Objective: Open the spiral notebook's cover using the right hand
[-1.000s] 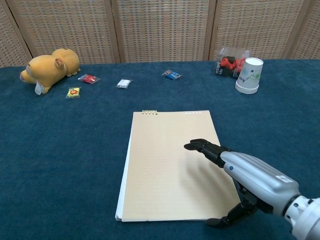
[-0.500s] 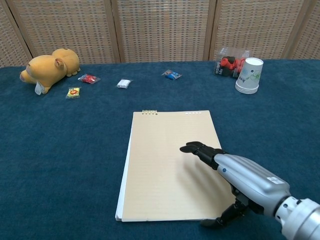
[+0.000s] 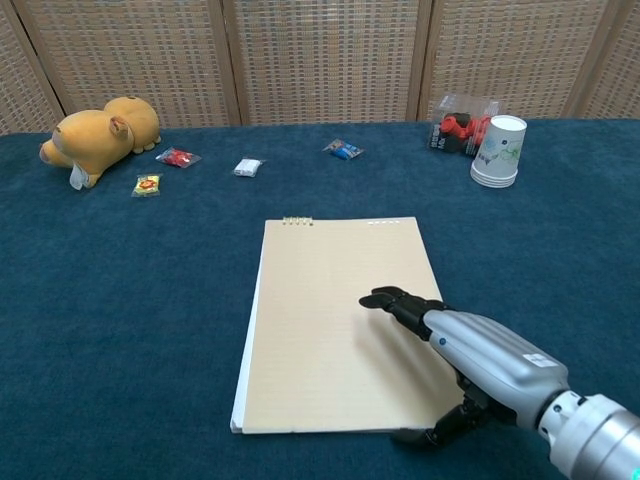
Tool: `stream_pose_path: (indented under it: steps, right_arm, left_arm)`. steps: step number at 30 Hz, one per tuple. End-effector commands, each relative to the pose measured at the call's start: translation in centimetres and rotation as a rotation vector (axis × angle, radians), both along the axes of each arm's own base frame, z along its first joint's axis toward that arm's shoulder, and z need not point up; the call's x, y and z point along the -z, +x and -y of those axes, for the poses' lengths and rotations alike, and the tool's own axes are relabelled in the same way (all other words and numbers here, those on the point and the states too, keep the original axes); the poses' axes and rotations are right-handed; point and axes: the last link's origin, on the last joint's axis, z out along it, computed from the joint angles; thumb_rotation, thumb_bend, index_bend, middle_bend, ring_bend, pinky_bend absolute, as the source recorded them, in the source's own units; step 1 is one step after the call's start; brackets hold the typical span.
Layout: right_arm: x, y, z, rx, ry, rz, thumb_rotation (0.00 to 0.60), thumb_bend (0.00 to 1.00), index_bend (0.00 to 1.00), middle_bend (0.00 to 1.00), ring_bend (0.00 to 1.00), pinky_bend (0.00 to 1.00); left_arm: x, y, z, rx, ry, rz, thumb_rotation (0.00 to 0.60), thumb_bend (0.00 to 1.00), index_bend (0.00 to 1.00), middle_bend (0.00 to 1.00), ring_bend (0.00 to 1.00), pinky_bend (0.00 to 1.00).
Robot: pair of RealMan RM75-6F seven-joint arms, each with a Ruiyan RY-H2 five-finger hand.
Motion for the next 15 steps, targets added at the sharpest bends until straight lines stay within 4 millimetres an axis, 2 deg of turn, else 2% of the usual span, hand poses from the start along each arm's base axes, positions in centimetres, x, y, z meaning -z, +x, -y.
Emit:
stream_pose_path:
  steps: [1, 5, 15]
  right_arm:
    - [0.0, 0.2, 0.2, 0.004, -0.015, 0.011, 0.6, 0.46, 0.05, 0.0, 0.0, 0.0]
    - [-0.4, 0.3, 0.5, 0.007, -0.058, 0.038, 0.6, 0.52, 0.08, 0.0, 0.0, 0.0]
    - [-0.7, 0.7, 1.7, 0.016, -0.091, 0.072, 0.6, 0.54, 0.11, 0.0, 0.0, 0.0]
  left_arm:
    - [0.0, 0.0, 0.0, 0.001, -0.002, -0.001, 0.6, 0.0, 0.0, 0.0, 0.0, 0.05]
    - [0.1, 0.0, 0.0, -0.001, -0.001, -0.001, 0.6, 0.0, 0.0, 0.0, 0.0, 0.05]
    - [0.0, 0.0, 0.0, 0.003, 0.004, 0.003, 0.6, 0.0, 0.0, 0.0, 0.0, 0.05]
